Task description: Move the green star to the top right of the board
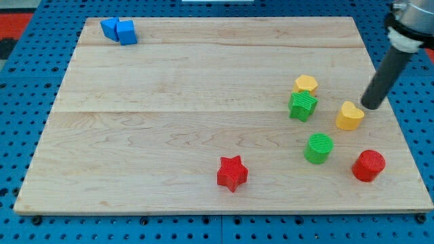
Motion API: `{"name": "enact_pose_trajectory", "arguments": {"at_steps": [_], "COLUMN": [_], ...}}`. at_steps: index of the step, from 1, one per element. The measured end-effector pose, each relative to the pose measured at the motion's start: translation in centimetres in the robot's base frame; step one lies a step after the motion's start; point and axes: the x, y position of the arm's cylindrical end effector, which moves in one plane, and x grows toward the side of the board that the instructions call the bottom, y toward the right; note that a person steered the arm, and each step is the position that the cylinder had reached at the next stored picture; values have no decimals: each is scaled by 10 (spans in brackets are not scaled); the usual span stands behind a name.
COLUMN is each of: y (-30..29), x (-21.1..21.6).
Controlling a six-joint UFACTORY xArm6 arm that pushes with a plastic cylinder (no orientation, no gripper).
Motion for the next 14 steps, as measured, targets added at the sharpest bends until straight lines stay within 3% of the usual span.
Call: {"name": "enact_pose_trajectory", "arguments": {"at_steps": [3, 4, 6, 7, 9, 11, 12, 13, 14], "y": [-169, -194, -139, -145, -220, -217, -235, -216, -200], "x": [-5, -10, 1, 16, 20, 69, 47, -36, -71]}}
